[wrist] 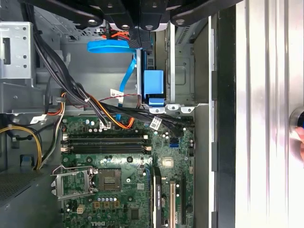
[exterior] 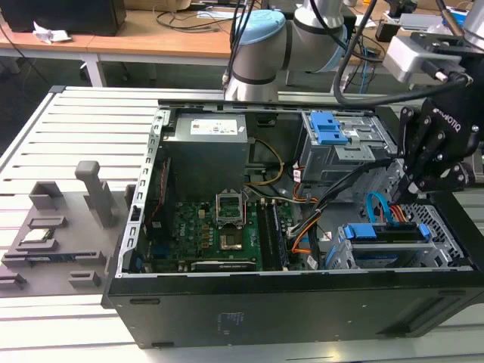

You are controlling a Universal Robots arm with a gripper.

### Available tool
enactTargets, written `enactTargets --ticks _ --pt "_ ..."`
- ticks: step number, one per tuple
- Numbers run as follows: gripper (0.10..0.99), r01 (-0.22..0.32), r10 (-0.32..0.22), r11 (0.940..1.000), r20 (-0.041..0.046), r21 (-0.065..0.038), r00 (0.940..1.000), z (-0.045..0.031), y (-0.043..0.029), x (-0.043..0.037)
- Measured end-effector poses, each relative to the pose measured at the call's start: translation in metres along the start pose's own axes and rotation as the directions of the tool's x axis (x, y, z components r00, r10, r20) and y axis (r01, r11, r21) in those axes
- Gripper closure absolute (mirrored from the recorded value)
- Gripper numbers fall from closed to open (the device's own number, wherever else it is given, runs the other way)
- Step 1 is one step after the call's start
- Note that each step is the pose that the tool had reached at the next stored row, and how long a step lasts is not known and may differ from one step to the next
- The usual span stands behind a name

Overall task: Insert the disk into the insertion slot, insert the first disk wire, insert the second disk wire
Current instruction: 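Insert the second disk wire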

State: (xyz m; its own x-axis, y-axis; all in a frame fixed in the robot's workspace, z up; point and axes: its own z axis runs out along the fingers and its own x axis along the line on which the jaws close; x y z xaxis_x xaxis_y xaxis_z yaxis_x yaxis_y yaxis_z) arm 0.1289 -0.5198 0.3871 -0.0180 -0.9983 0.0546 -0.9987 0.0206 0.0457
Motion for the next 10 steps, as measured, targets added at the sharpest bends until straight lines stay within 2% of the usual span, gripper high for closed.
enactTargets --ticks 1,4,10 --pt "0.980 0.000 0.000 1.0000 -0.0001 0.000 1.0000 -0.0037 0.0002 0.0002" --pt "0.980 0.000 0.000 1.0000 0.0000 0.000 1.0000 -0.0075 0.0003 0.0004" --pt "0.980 0.000 0.000 1.0000 0.0001 0.000 1.0000 -0.0084 0.0004 0.0005"
